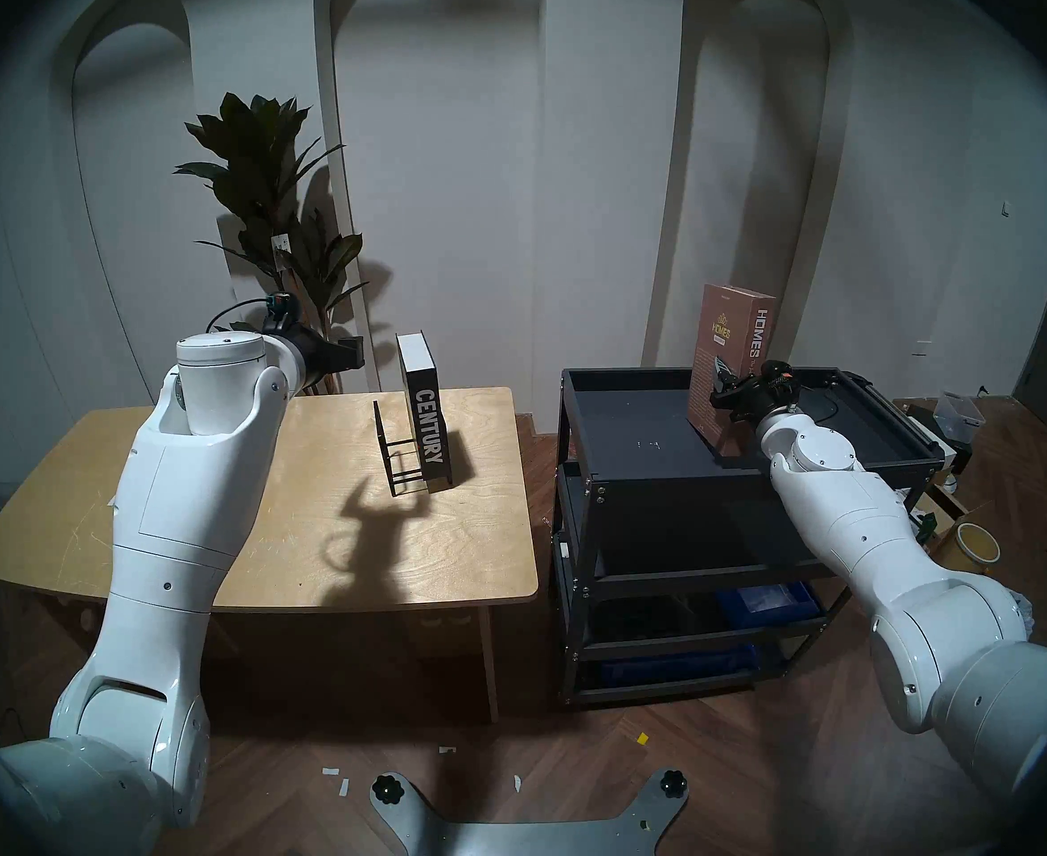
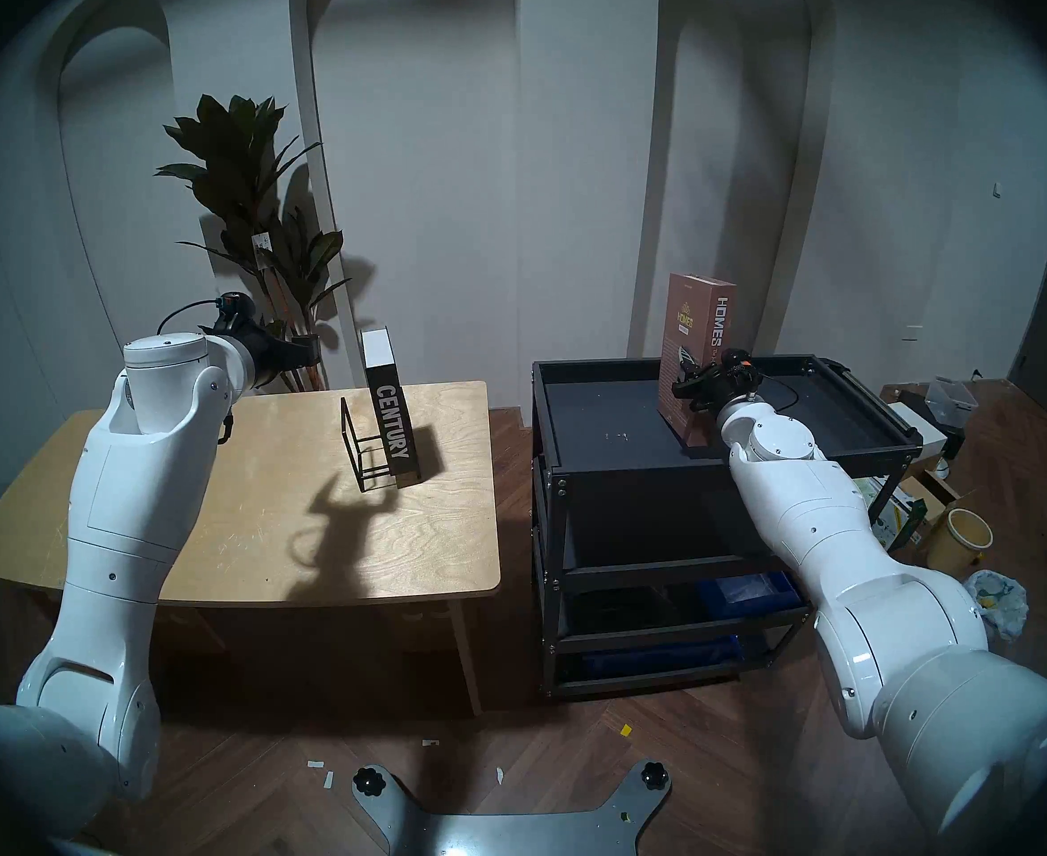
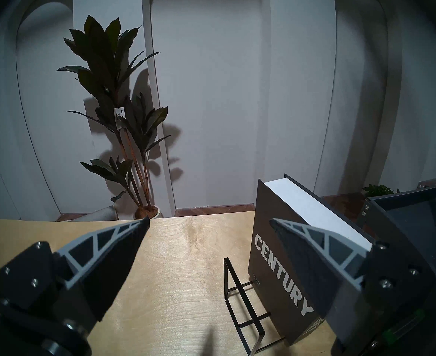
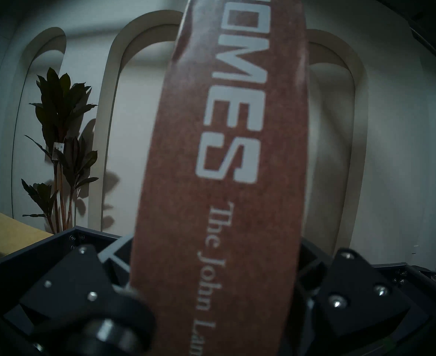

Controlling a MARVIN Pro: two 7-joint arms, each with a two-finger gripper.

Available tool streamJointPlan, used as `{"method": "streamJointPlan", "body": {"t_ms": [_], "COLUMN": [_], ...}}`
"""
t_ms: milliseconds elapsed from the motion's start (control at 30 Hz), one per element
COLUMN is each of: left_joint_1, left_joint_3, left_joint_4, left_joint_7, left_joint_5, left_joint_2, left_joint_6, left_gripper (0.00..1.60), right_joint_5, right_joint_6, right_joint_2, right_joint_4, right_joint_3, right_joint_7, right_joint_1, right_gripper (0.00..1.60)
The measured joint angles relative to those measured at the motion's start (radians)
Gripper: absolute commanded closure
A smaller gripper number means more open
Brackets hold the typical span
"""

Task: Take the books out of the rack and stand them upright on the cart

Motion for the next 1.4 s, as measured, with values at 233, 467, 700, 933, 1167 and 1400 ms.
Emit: {"method": "streamJointPlan", "body": {"t_ms": [233, 467, 700, 933, 1167, 1400], "left_joint_1": [0.000, -0.003, -0.004, -0.001, 0.004, 0.010], "left_joint_3": [0.009, 0.012, 0.003, -0.006, -0.010, -0.010], "left_joint_4": [-0.011, -0.016, -0.021, -0.028, -0.032, -0.041], "left_joint_7": [0.003, 0.003, 0.006, 0.023, 0.034, 0.041], "left_joint_5": [0.007, 0.008, -0.003, -0.022, -0.030, -0.036], "left_joint_2": [0.001, 0.001, -0.009, -0.024, -0.029, -0.028], "left_joint_6": [0.004, 0.018, 0.050, 0.078, 0.084, 0.083], "left_gripper": [0.00, 0.00, 0.00, 0.00, 0.00, 0.00], "right_joint_5": [0.015, 0.022, -0.018, -0.039, -0.028, -0.009], "right_joint_6": [0.003, 0.127, 0.240, 0.303, 0.338, 0.416], "right_joint_2": [-0.025, -0.040, -0.041, -0.036, -0.026, -0.004], "right_joint_4": [0.084, 0.085, 0.063, 0.041, -0.007, -0.098], "right_joint_3": [0.007, 0.003, -0.045, -0.068, -0.052, -0.035], "right_joint_7": [0.026, 0.024, 0.023, 0.025, 0.009, -0.018], "right_joint_1": [0.055, 0.104, 0.136, 0.137, 0.102, 0.052], "right_gripper": [1.60, 1.60, 1.60, 1.60, 1.60, 1.51]}}
